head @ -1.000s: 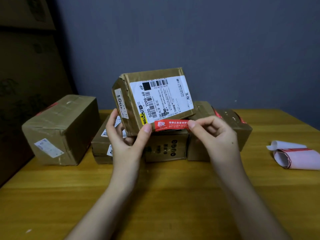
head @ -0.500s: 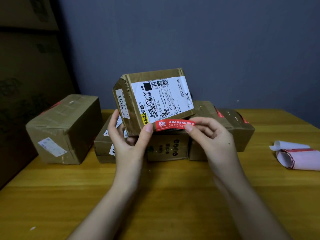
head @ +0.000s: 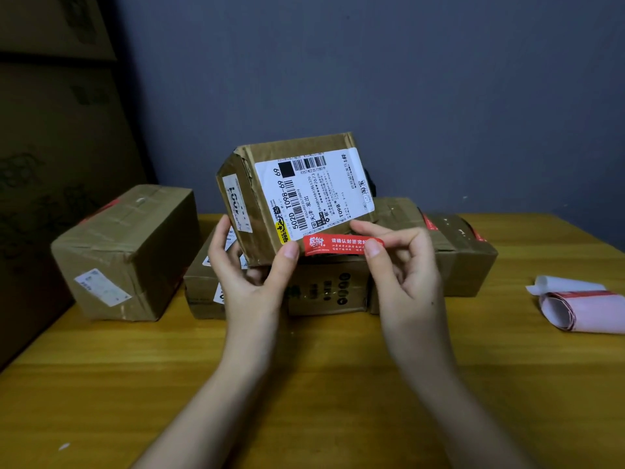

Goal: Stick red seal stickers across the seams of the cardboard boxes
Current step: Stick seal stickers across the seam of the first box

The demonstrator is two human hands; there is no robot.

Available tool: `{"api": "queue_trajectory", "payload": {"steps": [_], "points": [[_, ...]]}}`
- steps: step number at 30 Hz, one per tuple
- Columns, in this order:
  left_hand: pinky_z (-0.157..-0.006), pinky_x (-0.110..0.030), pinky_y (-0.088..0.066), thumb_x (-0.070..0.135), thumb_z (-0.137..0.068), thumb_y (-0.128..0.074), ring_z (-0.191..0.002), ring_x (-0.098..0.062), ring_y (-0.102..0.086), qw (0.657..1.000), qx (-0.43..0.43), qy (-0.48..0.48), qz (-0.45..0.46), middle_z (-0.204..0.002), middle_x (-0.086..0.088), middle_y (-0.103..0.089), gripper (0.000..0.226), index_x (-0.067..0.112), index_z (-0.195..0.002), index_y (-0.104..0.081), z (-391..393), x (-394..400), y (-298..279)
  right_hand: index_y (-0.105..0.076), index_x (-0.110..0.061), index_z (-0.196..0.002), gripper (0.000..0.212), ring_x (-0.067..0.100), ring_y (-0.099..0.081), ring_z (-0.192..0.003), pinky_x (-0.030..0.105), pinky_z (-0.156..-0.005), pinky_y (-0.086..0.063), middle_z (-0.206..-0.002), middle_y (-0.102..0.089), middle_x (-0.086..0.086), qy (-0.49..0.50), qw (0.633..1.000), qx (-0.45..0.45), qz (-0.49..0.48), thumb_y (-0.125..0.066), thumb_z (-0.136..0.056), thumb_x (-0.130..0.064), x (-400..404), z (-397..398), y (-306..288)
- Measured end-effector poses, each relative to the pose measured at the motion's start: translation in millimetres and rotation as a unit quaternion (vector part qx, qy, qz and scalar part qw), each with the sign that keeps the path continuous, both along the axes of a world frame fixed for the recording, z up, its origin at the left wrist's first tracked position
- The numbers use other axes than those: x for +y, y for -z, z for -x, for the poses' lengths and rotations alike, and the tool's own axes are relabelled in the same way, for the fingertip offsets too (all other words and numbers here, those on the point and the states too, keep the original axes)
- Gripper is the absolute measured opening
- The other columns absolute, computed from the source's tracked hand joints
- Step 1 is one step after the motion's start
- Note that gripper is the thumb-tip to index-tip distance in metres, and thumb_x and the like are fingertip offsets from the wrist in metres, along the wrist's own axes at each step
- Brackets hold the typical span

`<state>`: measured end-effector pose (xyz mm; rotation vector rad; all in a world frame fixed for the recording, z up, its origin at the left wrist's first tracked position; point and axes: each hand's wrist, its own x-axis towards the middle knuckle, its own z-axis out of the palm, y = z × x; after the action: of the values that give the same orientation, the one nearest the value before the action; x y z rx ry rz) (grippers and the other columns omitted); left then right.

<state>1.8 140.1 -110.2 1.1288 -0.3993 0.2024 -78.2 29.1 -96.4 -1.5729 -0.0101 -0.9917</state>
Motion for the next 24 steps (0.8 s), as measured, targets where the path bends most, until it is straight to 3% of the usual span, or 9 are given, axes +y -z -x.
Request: {"api": "queue_trajectory", "payload": {"steps": [4, 8, 13, 16, 19, 21, 23, 24], "points": [[-0.101, -0.039, -0.047, 0.044, -0.06, -0.073, -0.112, -0.004, -0.061, 1.0, -0.005, -0.005, -0.004, -0.137, 0.001, -0.05, 0.093, 0.034, -0.14, -0.027, -0.5, 0.8, 0.6, -0.046, -0.019, -0.095, 0.003, 0.013, -0.067, -0.097, 0.024, -0.072, -0.055, -0.117, -0.068, -0.004, 0.051, 0.996, -0.012, 0.074, -0.047, -0.097, -0.021, 4.8, 0.4, 1.9], [-0.101, -0.038, -0.047, 0.045, -0.059, -0.073, -0.113, -0.002, -0.06, 1.0, -0.007, -0.011, -0.014, -0.135, 0.004, -0.051, 0.091, 0.038, -0.137, -0.028, -0.8, 1.2, 1.2, -0.039, -0.031, -0.094, 0.008, 0.001, -0.065, -0.09, 0.016, -0.07, -0.05, -0.118, -0.068, -0.005, 0.073, 0.99, -0.015, 0.123, -0.043, -0.099, -0.026, 6.7, 0.5, 3.9], [-0.084, -0.018, -0.053, 0.027, -0.066, -0.083, -0.105, 0.006, -0.06, 1.0, -0.013, -0.011, -0.015, -0.131, 0.008, -0.049, 0.092, 0.034, -0.138, -0.026, 1.0, 1.6, 0.8, -0.037, -0.029, -0.095, 0.005, -0.002, -0.062, -0.073, 0.013, -0.059, -0.044, -0.113, -0.07, -0.001, 0.073, 0.986, -0.004, 0.148, -0.039, -0.099, -0.03, 4.1, 0.5, 5.6], [-0.081, -0.015, -0.052, 0.025, -0.068, -0.08, -0.105, 0.006, -0.06, 1.0, -0.014, -0.01, -0.014, -0.13, 0.009, -0.049, 0.089, 0.034, -0.137, -0.026, 2.2, 1.0, -0.3, -0.037, -0.023, -0.096, 0.012, 0.007, -0.067, -0.078, 0.027, -0.057, -0.051, -0.112, -0.07, 0.0, 0.067, 0.987, 0.0, 0.148, -0.037, -0.098, -0.035, 3.5, 1.2, 4.3], [-0.087, -0.023, -0.052, 0.031, -0.065, -0.077, -0.108, 0.003, -0.06, 1.0, -0.012, -0.01, -0.012, -0.132, 0.006, -0.051, 0.089, 0.034, -0.138, -0.027, -0.1, 2.0, 0.3, -0.038, -0.022, -0.096, 0.015, 0.017, -0.066, -0.071, 0.046, -0.054, -0.051, -0.096, -0.072, -0.006, 0.071, 0.988, -0.001, 0.134, -0.036, -0.096, -0.037, 3.8, 2.5, 3.6], [-0.097, -0.035, -0.049, 0.043, -0.062, -0.074, -0.107, 0.0, -0.062, 1.0, 0.003, 0.001, 0.0, -0.13, 0.006, -0.054, 0.09, 0.034, -0.139, -0.028, -1.9, 3.2, 0.1, -0.039, -0.025, -0.095, 0.009, 0.024, -0.059, -0.063, 0.051, -0.051, -0.047, -0.077, -0.066, -0.009, 0.072, 0.992, -0.02, 0.103, -0.039, -0.097, -0.034, 3.6, 4.4, 0.7], [-0.1, -0.039, -0.047, 0.049, -0.06, -0.07, -0.107, -0.001, -0.063, 1.0, 0.02, 0.012, 0.015, -0.127, 0.008, -0.057, 0.088, 0.036, -0.136, -0.029, -4.6, 5.1, -1.6, -0.042, -0.027, -0.094, 0.005, 0.022, -0.056, -0.065, 0.043, -0.056, -0.05, -0.081, -0.064, -0.013, 0.063, 0.994, -0.05, 0.073, -0.042, -0.098, -0.024, 1.1, 5.5, -3.9], [-0.1, -0.038, -0.048, 0.049, -0.059, -0.07, -0.108, -0.002, -0.063, 0.999, 0.026, 0.017, 0.02, -0.126, 0.009, -0.057, 0.088, 0.037, -0.136, -0.028, -6.2, 5.9, -2.0, -0.044, -0.027, -0.094, 0.007, 0.013, -0.061, -0.075, 0.033, -0.064, -0.053, -0.09, -0.066, -0.017, 0.048, 0.995, -0.066, 0.06, -0.044, -0.097, -0.021, -0.4, 5.9, -6.0]]}}
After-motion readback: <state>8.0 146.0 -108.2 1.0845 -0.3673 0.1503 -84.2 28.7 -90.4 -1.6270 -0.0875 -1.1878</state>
